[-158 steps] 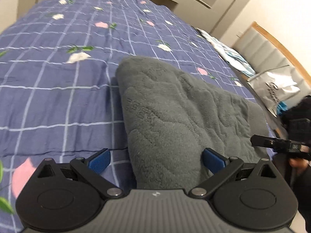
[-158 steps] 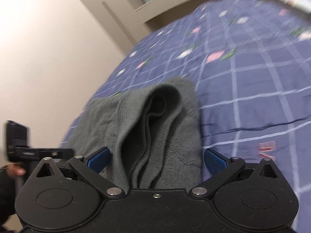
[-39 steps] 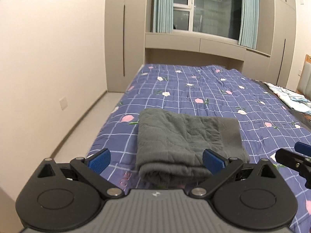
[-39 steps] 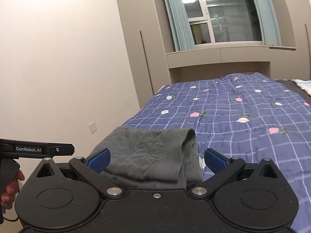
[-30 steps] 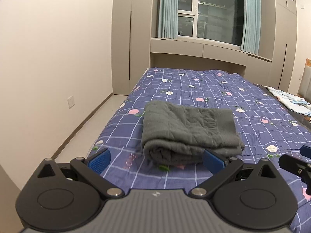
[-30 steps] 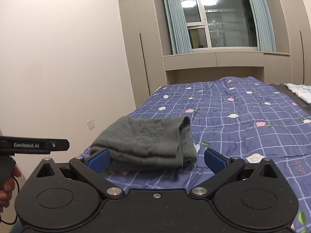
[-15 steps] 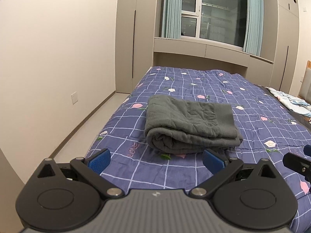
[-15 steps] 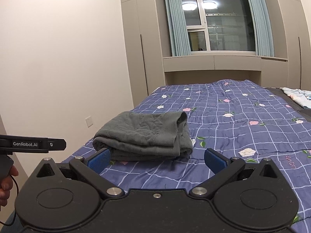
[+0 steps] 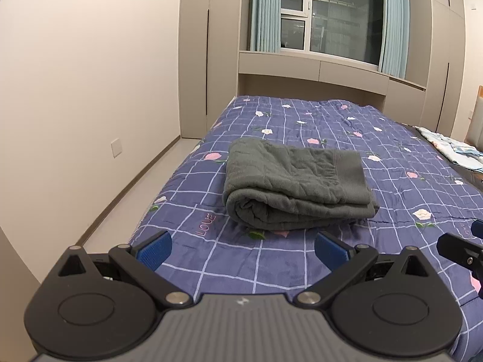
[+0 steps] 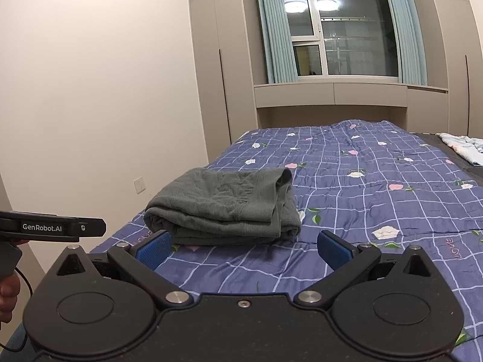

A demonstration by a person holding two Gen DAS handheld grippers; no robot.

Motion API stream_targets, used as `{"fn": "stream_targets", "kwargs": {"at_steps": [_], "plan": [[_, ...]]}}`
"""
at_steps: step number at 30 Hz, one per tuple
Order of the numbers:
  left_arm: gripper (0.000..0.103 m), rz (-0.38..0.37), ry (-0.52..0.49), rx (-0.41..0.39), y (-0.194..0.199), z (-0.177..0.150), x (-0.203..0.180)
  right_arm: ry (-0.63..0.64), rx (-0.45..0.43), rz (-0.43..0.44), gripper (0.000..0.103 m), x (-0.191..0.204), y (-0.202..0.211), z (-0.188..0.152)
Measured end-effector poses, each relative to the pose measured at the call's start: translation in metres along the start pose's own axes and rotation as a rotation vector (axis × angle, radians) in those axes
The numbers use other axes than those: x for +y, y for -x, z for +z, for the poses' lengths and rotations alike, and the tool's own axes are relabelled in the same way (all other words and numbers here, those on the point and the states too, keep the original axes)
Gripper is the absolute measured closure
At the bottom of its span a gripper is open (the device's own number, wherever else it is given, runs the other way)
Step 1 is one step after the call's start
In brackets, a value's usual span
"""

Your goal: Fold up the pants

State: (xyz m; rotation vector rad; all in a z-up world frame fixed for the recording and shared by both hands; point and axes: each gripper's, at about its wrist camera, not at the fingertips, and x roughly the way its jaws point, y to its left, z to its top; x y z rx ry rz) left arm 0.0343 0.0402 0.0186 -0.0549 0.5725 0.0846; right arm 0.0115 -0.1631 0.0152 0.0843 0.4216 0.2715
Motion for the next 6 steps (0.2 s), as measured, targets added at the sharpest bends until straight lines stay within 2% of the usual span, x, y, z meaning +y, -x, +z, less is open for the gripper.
{"fn": "stream_targets", "kwargs": {"at_steps": [6], "plan": [[0.001,-0.014,-0.005,0.024,-0.0098,-0.0016,-0.0001,-0.008,0.032,0.000,0.000,-0.0034,-0.0092,-0.0059]]}}
